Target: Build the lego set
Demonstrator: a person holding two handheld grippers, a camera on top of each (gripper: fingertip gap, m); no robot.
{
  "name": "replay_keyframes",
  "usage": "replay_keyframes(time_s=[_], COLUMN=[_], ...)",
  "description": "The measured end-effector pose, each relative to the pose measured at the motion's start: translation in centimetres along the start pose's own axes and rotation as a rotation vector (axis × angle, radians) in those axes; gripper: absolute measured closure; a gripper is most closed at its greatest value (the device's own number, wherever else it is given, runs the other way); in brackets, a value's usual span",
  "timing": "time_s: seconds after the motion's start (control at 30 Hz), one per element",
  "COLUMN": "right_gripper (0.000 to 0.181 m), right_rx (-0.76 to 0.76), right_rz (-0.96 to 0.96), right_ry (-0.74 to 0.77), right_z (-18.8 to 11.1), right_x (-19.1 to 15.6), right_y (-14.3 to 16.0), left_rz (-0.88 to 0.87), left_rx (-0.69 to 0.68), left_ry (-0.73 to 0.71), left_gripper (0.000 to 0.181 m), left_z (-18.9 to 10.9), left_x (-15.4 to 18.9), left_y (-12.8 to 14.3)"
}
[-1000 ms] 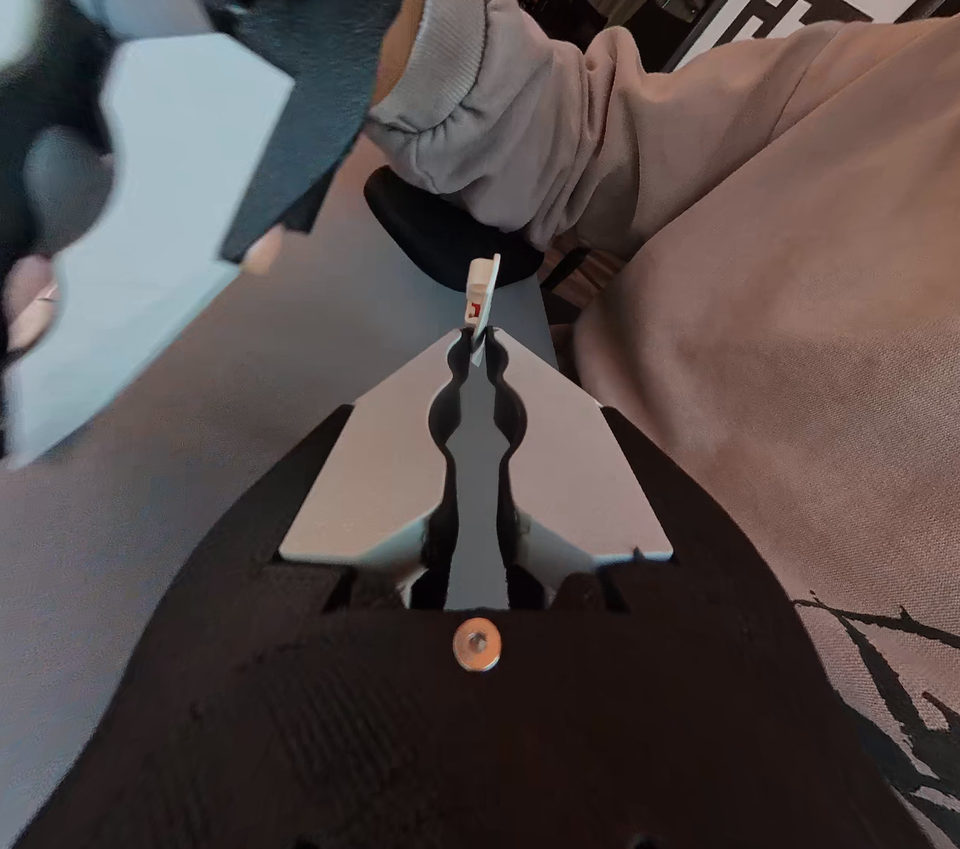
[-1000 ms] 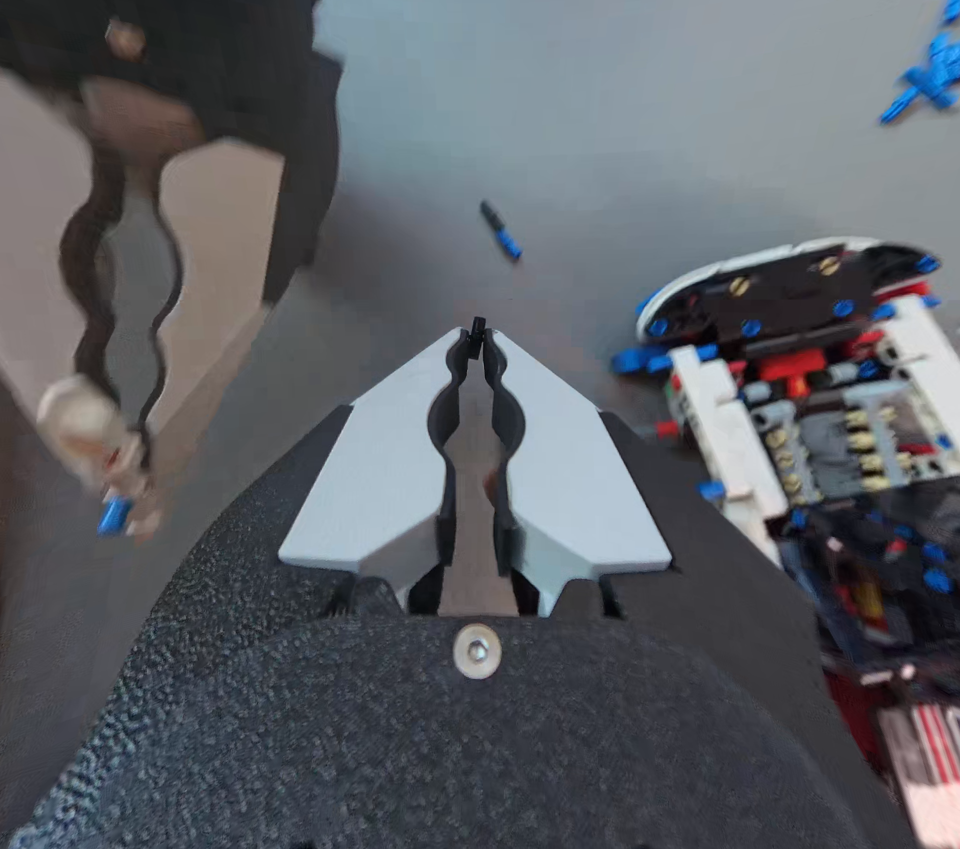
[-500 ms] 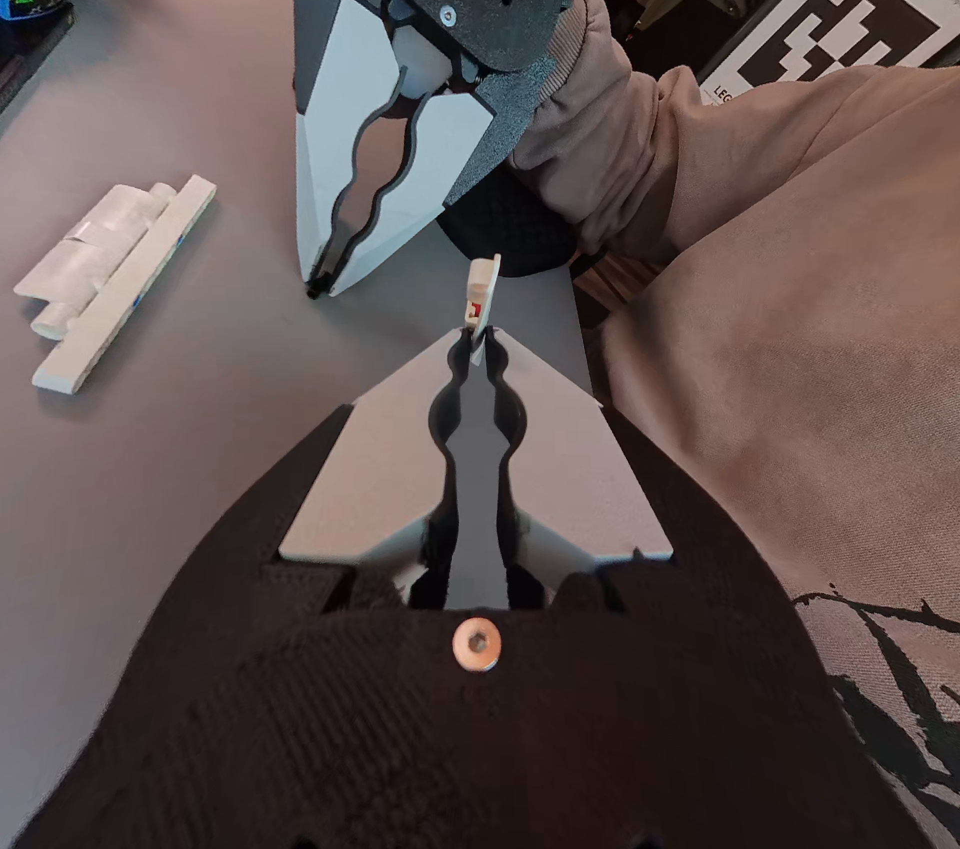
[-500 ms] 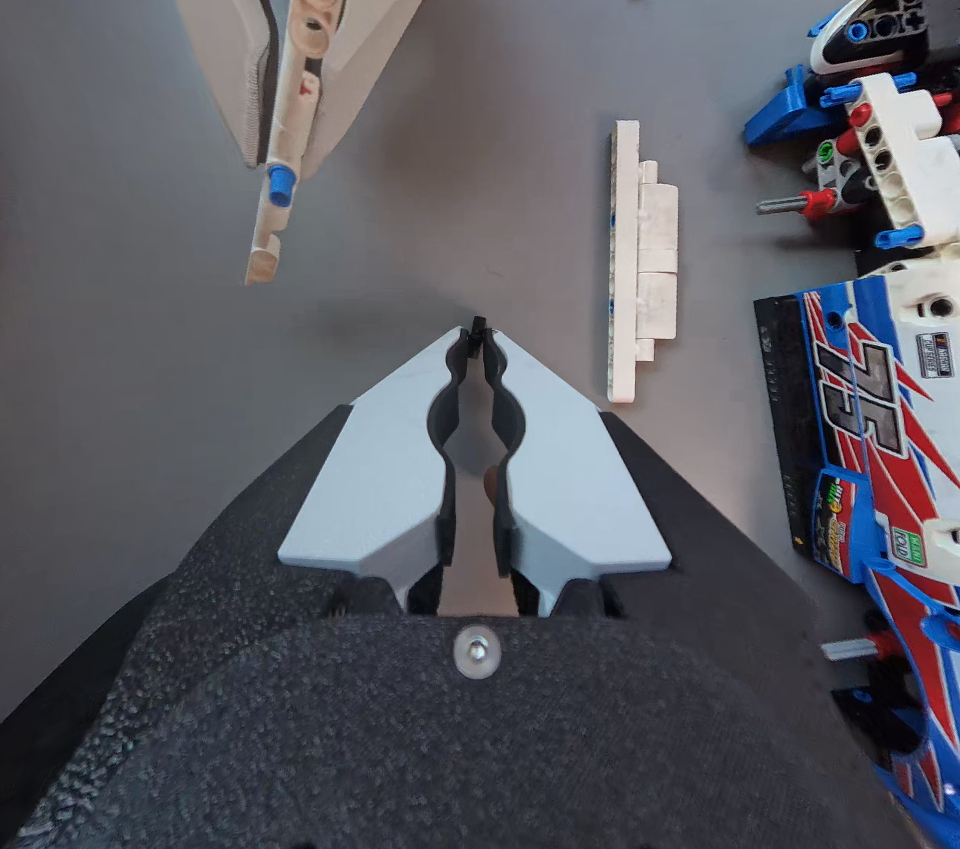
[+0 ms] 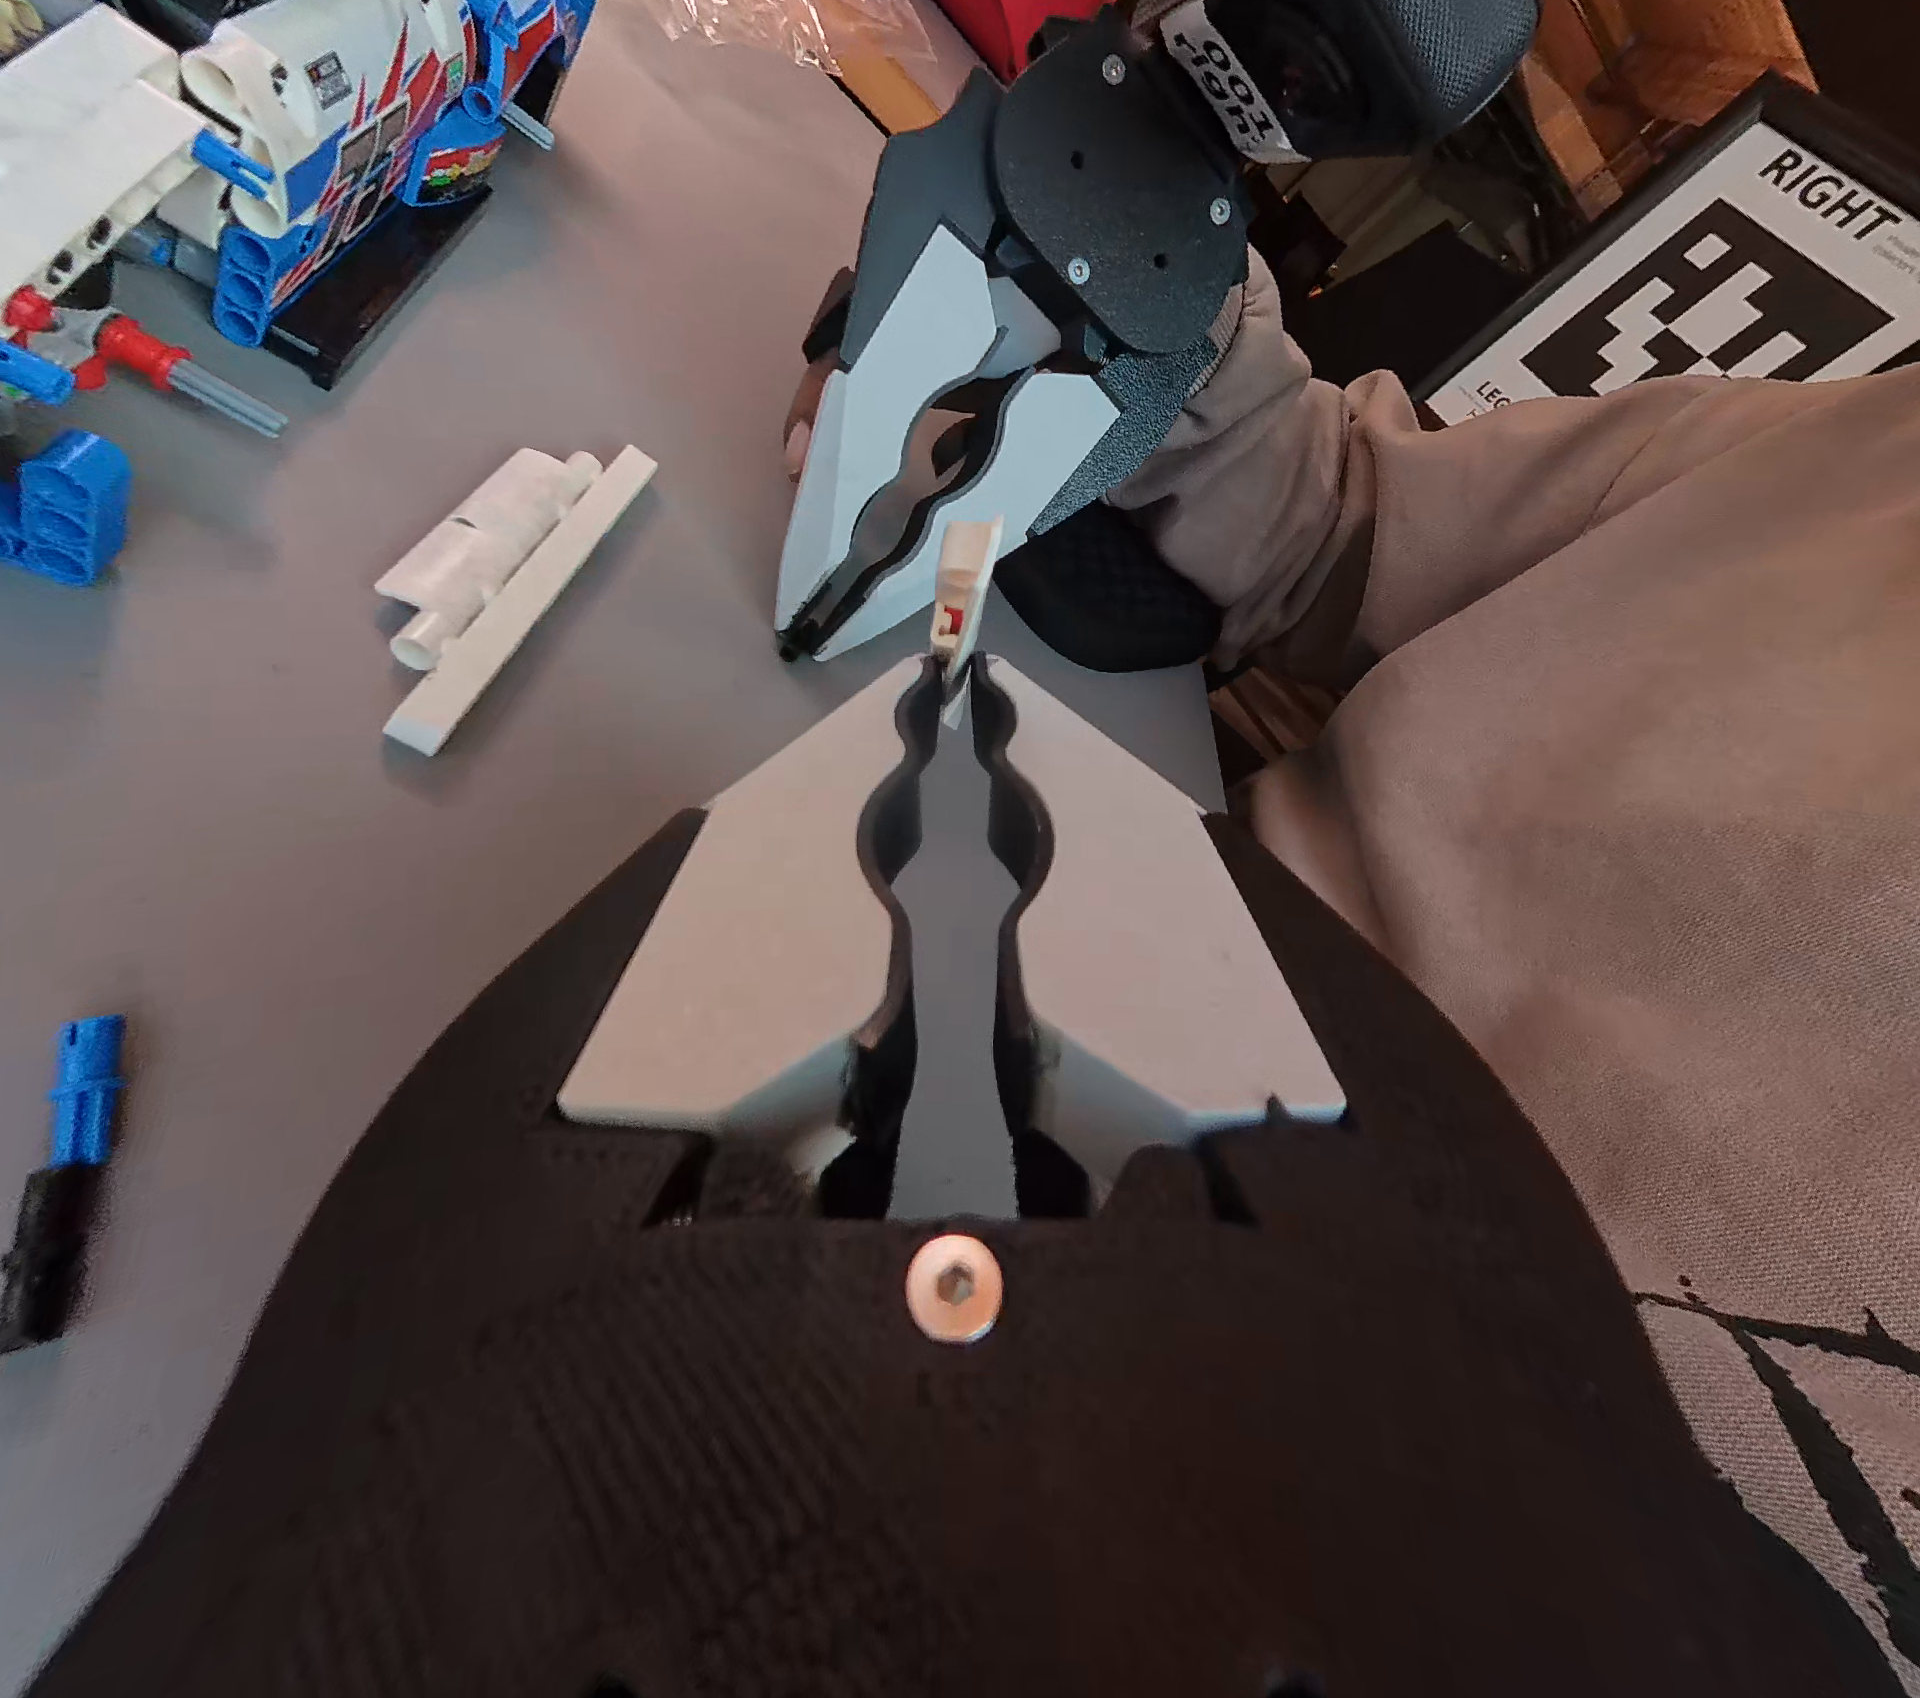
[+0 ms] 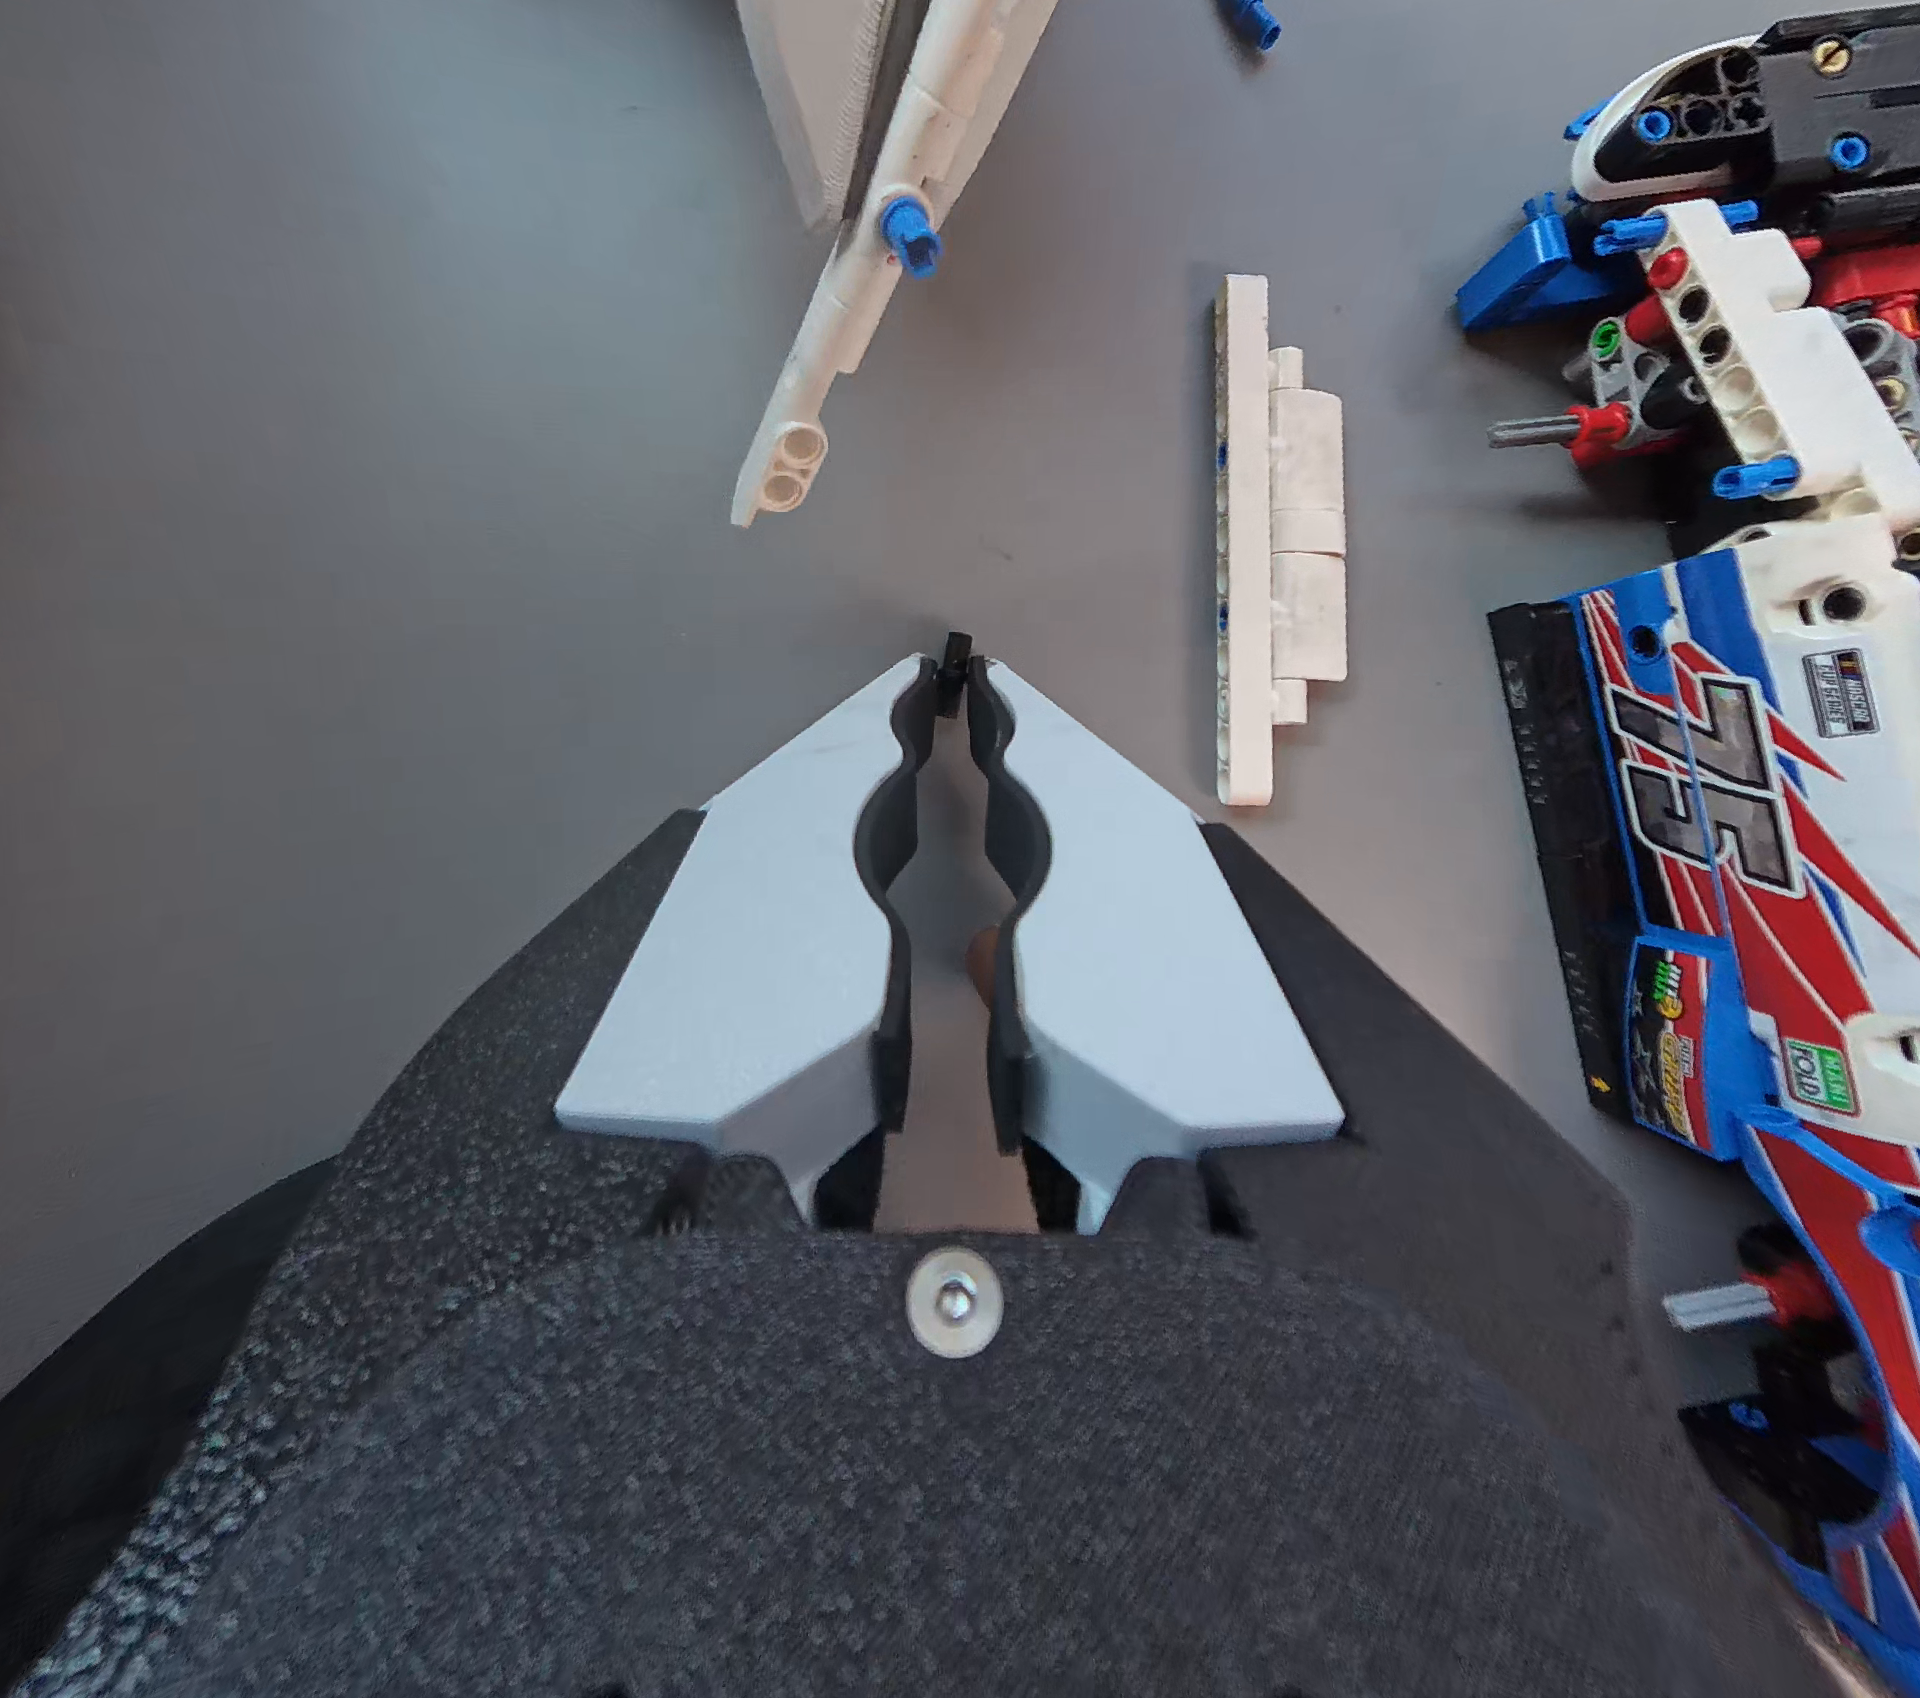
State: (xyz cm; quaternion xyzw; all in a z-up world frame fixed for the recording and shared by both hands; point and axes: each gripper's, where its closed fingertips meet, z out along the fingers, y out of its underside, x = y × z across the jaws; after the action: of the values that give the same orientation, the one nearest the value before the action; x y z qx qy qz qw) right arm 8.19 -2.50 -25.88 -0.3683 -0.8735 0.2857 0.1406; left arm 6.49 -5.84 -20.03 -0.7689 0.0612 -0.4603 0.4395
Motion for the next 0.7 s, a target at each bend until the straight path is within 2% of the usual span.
replay_keyframes(time_s=[0.33, 0.7], right_gripper=[0.168, 0.168], right_rx=[-0.007, 0.006], right_rz=[0.015, 0.025], right_ry=[0.009, 0.042], right_z=[-0.8, -0.8], right_x=[-0.1, 0.0], right_y=[1.1, 1.1], left_rz=[0.001, 0.010], left_rx=[0.019, 0.052], left_ry=[-0.027, -0.029], left_gripper=[0.178, 0.178], left_z=[-0.2, -0.4], left_x=[-0.3, 0.1], left_y=[-0.3, -1.0])
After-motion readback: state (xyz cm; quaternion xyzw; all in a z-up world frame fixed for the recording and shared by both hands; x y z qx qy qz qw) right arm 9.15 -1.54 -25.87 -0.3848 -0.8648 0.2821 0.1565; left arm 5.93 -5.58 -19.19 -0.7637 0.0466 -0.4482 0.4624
